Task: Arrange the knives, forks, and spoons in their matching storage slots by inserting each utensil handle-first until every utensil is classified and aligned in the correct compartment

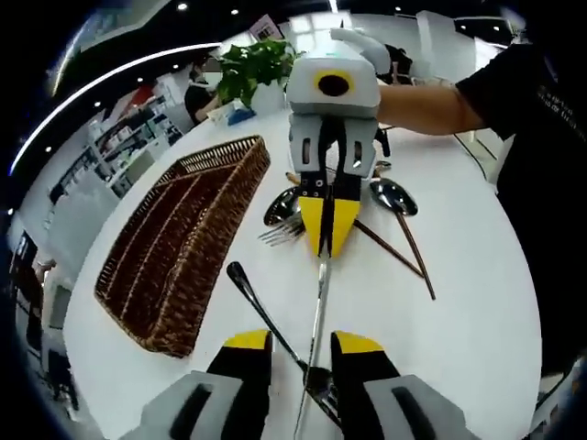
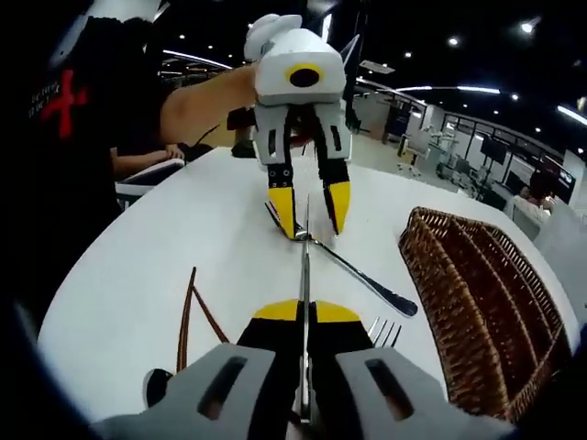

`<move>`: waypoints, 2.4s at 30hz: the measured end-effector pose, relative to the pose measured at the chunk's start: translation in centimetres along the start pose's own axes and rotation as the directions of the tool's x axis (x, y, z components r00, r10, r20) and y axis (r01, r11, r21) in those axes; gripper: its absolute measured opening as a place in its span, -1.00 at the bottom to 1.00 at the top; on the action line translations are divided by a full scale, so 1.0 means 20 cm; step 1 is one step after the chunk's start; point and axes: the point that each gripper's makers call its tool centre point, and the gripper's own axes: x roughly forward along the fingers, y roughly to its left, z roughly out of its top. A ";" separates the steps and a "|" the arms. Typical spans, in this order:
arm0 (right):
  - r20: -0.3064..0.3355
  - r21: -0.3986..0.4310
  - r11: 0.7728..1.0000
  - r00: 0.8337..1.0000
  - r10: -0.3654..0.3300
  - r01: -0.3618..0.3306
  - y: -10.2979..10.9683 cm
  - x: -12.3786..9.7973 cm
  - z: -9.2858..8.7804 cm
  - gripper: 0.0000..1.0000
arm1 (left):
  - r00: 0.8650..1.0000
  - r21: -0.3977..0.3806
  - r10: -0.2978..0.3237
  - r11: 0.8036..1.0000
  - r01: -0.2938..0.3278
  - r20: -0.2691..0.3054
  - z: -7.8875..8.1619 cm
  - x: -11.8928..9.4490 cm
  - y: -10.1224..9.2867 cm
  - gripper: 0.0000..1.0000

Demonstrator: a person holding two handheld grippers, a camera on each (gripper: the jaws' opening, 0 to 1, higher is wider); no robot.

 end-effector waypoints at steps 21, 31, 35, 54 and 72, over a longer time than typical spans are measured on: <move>-0.008 -0.045 0.995 0.996 -0.092 0.092 -0.03 -0.10 0.02 -1.00 | 0.847 -0.372 0.262 0.924 -0.084 0.462 -0.04 -0.07 0.19 1.00; 0.005 -0.047 0.990 0.991 -0.134 0.134 -0.07 -0.16 0.08 -1.00 | 0.814 -0.372 0.283 0.924 -0.089 0.508 -0.05 -0.10 0.21 1.00; 0.011 -0.045 0.988 0.989 -0.147 0.147 -0.09 -0.23 0.12 -1.00 | 0.797 -0.380 0.285 0.922 -0.075 0.533 -0.05 -0.14 0.22 1.00; 0.184 0.005 0.974 0.957 -0.223 0.225 -0.02 -0.43 0.19 -1.00 | 0.796 -0.283 0.168 0.959 0.004 0.582 0.14 -0.11 0.08 0.71; 0.211 0.022 0.987 0.964 -0.161 0.160 0.05 -0.36 0.21 -0.99 | 0.698 -0.199 0.019 0.964 0.177 0.716 0.38 -0.14 -0.09 -0.72</move>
